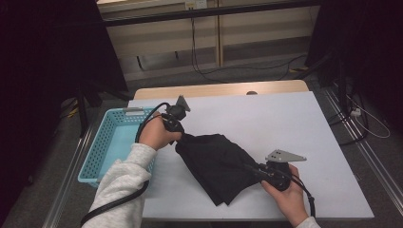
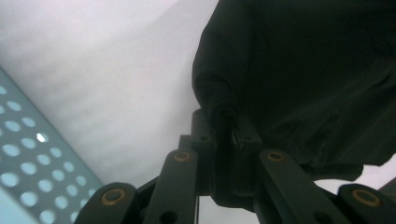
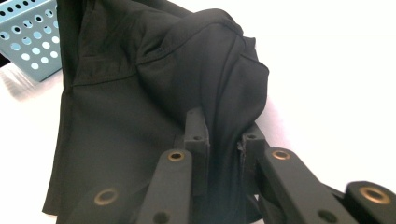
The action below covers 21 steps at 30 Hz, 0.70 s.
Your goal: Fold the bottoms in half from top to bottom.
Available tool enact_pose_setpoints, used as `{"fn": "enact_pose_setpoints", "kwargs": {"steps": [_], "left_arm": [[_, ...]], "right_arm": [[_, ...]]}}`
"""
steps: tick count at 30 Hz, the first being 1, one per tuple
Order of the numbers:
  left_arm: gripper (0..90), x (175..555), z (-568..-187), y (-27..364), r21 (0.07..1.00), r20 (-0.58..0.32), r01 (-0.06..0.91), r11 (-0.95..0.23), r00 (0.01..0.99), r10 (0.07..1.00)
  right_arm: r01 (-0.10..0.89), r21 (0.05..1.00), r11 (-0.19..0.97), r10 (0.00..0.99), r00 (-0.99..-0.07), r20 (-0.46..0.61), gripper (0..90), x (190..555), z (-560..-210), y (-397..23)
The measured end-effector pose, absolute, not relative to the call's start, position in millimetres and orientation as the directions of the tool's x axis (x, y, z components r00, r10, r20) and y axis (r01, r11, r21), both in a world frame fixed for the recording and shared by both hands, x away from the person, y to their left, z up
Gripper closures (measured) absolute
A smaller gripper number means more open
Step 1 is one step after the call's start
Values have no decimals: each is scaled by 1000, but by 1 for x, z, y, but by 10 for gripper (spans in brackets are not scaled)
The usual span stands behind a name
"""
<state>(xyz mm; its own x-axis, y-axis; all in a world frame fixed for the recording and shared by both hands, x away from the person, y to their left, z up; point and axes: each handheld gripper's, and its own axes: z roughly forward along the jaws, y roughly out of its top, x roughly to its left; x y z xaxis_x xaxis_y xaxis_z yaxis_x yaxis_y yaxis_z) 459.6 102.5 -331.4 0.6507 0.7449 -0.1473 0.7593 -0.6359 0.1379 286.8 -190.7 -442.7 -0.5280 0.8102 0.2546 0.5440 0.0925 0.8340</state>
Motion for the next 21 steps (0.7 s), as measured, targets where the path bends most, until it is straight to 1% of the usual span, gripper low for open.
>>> {"fn": "enact_pose_setpoints", "kwargs": {"steps": [6, 11, 16, 21], "left_arm": [[825, 461, -320, 102, 91, -97, 745, -661, 667, 739], [825, 462, -311, 105, 91, -96, 746, -660, 666, 740], [825, 461, -297, 108, 81, -67, 740, -668, 672, 737], [825, 461, -282, 116, 79, -64, 747, -661, 665, 744]], "right_arm": [[526, 845, 92, 802, -542, 250, 791, 287, -440, -184], [504, 856, 115, 801, -557, 220, 791, 284, -437, -176], [481, 870, 111, 800, -562, 208, 792, 286, -434, -171], [455, 883, 116, 793, -577, 194, 792, 287, -431, -162]]}}
